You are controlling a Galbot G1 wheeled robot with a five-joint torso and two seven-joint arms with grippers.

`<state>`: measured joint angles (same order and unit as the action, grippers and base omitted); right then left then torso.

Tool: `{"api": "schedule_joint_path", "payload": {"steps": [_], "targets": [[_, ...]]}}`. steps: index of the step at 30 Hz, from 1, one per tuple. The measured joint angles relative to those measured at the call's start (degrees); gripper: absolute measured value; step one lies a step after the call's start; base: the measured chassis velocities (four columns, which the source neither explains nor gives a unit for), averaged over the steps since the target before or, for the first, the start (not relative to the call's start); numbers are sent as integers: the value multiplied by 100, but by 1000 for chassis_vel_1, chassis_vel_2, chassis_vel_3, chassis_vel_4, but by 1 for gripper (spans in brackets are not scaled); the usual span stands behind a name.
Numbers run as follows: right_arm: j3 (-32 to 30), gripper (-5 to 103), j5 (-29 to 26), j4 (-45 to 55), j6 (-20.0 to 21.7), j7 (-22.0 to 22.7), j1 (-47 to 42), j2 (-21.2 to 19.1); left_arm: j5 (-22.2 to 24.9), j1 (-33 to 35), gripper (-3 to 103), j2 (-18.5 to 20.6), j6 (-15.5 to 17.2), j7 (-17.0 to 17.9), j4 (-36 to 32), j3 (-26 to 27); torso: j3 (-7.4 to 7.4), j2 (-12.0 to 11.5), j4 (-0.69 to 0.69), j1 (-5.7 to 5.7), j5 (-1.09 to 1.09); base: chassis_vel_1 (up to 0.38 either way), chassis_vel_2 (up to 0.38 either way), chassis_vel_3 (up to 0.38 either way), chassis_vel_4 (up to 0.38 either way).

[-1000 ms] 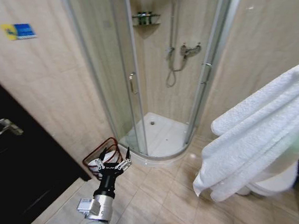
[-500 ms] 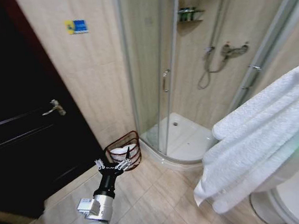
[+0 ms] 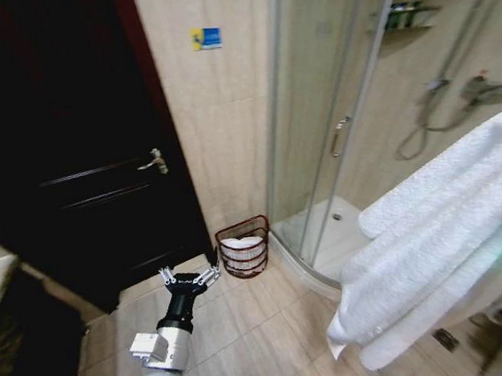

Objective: Discard the used towel into the hamper.

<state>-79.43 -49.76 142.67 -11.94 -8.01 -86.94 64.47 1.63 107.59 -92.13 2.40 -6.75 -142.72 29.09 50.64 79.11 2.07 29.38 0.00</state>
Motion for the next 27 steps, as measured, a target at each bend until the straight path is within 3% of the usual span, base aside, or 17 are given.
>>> {"api": "schedule_joint_path", "payload": {"steps": [18,27], "targets": [[-8,2,45,-47,-21,-70,-1,12,0,0,100,0,0,0,0,0,-1,-1,2,0,0,118,111,118,120],[-8,2,81,-67,-43,-118,-15,36,0,0,100,0,0,0,0,0,-1,-2,-2,-1,0,12,12,14,18]]}}
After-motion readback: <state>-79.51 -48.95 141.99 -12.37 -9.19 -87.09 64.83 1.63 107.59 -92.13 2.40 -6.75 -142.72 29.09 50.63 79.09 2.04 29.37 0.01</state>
